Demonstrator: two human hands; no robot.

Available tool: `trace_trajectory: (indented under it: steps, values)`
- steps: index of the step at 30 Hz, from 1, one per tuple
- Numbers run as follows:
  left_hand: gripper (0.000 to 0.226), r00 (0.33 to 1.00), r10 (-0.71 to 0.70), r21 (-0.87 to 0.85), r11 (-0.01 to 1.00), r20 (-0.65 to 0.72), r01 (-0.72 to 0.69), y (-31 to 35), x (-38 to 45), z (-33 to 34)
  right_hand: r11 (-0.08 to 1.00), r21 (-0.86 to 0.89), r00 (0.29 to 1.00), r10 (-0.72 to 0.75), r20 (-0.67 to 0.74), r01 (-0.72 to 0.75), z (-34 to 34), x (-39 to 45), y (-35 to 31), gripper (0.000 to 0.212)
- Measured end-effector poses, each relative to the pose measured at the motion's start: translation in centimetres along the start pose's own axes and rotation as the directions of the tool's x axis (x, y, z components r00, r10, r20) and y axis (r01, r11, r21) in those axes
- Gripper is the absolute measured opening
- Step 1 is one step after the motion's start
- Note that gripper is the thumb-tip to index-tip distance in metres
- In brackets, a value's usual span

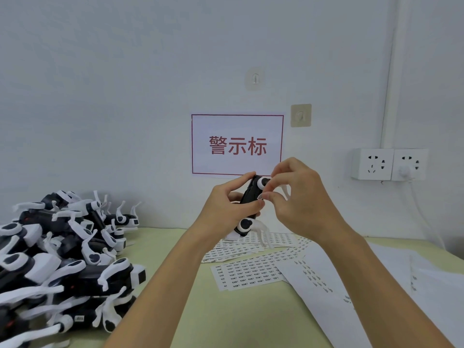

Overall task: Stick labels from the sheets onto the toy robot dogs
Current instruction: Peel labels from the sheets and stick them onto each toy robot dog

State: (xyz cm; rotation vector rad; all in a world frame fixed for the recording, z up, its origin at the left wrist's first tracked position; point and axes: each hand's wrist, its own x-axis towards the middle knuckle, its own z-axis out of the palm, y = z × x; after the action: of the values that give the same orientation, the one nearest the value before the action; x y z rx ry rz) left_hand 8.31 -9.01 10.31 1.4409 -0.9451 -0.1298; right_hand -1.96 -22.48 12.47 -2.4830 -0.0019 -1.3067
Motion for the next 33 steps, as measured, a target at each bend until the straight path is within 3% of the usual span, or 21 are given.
trace_trajectory:
  steps: [24,33]
  values:
    - [0.046,0.994,0.024,0.032,0.999,-0.104,-0.021,0.7,-0.3,0.9,0.999,-0.037,0.999,0.001,-0.036,-0.002,0.2,-0.1,-0.5,0.004]
    - [0.044,0.995,0.023,0.029,0.999,-0.1,-0.02,0.9,-0.4,0.8,0.996,-0.089,0.992,0.017,-0.124,-0.029,0.8,-0.3,-1.1,0.003]
